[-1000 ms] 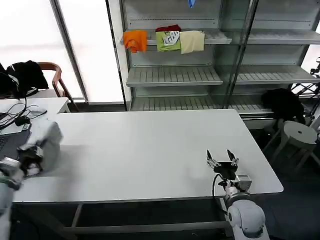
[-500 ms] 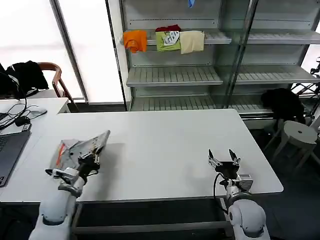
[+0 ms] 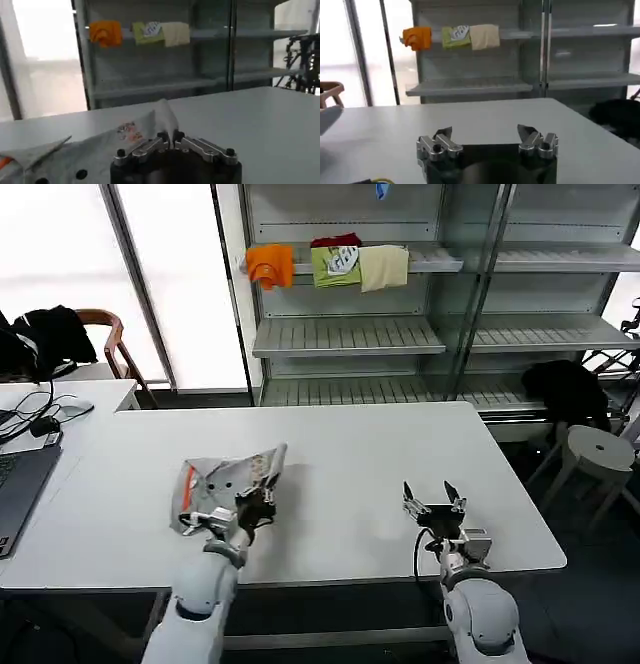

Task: Fold and organize the clothes.

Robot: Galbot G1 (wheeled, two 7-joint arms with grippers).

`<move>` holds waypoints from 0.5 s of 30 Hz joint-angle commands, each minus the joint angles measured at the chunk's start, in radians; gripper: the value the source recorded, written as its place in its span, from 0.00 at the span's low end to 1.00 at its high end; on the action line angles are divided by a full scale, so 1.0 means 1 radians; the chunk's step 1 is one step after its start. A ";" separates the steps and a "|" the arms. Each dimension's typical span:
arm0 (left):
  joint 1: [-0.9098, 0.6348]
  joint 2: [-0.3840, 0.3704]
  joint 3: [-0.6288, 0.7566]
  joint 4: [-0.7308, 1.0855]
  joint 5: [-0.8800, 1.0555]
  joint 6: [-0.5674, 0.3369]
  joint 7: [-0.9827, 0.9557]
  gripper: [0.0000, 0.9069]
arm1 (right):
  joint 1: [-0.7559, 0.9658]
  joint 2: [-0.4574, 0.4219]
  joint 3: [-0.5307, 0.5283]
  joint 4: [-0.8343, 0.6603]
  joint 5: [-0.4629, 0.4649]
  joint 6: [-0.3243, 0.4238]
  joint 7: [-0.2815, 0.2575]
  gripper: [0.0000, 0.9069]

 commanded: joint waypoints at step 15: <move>0.065 0.070 0.018 -0.441 -0.161 0.121 -0.090 1.00 | 0.265 0.184 -0.274 -0.237 0.385 -0.204 0.076 1.00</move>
